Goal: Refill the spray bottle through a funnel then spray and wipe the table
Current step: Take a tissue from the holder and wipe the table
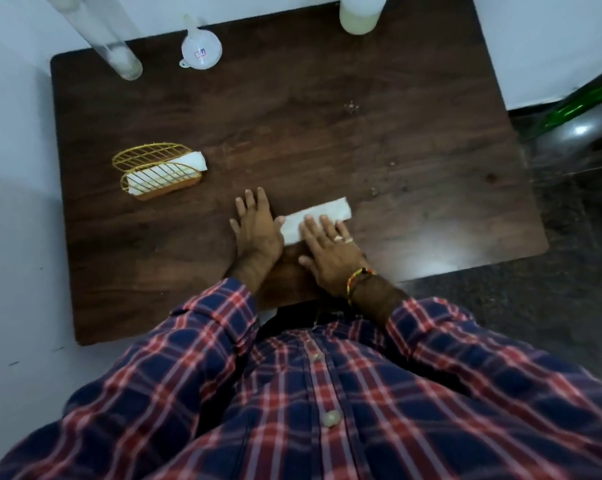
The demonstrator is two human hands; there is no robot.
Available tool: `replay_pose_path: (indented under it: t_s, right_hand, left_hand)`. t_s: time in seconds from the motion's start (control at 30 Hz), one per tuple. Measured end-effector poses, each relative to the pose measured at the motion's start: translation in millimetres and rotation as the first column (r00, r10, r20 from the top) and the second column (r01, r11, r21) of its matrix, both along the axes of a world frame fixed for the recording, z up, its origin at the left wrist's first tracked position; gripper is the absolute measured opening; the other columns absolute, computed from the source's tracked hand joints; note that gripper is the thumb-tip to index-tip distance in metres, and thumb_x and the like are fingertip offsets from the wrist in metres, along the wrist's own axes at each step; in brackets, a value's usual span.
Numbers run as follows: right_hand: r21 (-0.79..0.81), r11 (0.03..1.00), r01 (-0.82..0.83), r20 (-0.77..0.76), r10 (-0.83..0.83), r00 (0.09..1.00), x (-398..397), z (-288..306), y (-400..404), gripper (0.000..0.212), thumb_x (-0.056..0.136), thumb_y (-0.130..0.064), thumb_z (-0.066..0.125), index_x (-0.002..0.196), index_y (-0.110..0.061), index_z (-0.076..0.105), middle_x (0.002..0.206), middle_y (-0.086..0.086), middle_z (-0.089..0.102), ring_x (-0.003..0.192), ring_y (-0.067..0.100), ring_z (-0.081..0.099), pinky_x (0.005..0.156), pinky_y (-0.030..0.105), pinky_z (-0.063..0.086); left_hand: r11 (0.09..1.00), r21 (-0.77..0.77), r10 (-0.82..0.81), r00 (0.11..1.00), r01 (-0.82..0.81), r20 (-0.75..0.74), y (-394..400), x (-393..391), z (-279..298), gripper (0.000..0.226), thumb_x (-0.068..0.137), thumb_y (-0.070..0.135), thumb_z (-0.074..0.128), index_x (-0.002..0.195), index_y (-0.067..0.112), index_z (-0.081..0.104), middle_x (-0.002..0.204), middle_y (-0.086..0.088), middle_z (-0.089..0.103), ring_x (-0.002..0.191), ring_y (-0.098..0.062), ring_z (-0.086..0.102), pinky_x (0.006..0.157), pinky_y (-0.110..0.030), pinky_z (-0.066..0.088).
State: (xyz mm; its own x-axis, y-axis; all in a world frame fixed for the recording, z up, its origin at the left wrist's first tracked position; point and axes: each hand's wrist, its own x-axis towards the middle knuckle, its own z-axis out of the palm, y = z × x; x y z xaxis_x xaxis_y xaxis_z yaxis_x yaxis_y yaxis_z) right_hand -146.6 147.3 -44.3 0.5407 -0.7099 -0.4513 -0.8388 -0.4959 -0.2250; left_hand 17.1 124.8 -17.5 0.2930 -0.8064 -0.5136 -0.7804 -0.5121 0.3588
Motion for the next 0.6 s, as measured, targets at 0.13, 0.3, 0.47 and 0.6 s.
replay_pose_path:
  t_s: [0.13, 0.3, 0.47, 0.6]
  right_hand:
    - [0.018, 0.998, -0.056, -0.075, 0.057, 0.996, -37, 0, 44, 0.070, 0.093, -0.051, 0.026, 0.145, -0.010, 0.046, 0.151, 0.012, 0.044, 0.138, 0.035, 0.045, 0.111, 0.054, 0.033]
    - [-0.003, 0.979, 0.204, -0.075, -0.204, 0.976, -43, 1, 9, 0.074, 0.097, -0.056, 0.016, 0.156, -0.012, 0.020, 0.164, 0.011, 0.016, 0.150, 0.036, 0.016, 0.121, 0.052, 0.009]
    - [0.022, 1.000, -0.008, 0.002, 0.008, 1.000, -30, 2, 18, 0.082, 0.091, -0.059, 0.003, 0.157, -0.013, 0.016, 0.165, 0.008, 0.011, 0.152, 0.033, 0.009, 0.122, 0.048, 0.001]
    - [-0.036, 0.983, 0.179, 0.012, -0.179, 0.984, -60, -2, 14, 0.075, 0.095, -0.056, 0.011, 0.154, -0.013, 0.028, 0.162, 0.009, 0.023, 0.149, 0.034, 0.022, 0.120, 0.051, 0.011]
  left_hand:
    - [0.985, -0.120, -0.122, 0.992, 0.125, 0.030, 18, -17, -6, 0.060, 0.102, 0.016, 0.040, 0.156, 0.012, 0.012, 0.164, -0.007, 0.009, 0.151, -0.025, 0.002, 0.122, -0.048, 0.007]
    - [0.967, -0.082, -0.237, 0.969, 0.242, 0.074, 25, -23, -16, 0.059, 0.102, 0.014, 0.039, 0.155, 0.012, 0.013, 0.164, -0.007, 0.010, 0.151, -0.025, 0.004, 0.122, -0.046, 0.007]
    - [0.963, -0.026, -0.264, 0.958, 0.269, 0.107, 18, -20, -17, 0.059, 0.103, 0.018, 0.036, 0.156, 0.012, 0.010, 0.164, -0.008, 0.007, 0.151, -0.026, 0.002, 0.122, -0.046, 0.005]
    - [0.970, -0.022, -0.238, 0.968, 0.240, 0.083, 15, -14, -14, 0.061, 0.103, 0.016, 0.039, 0.156, 0.011, 0.010, 0.164, -0.006, 0.006, 0.151, -0.027, 0.002, 0.122, -0.045, 0.010]
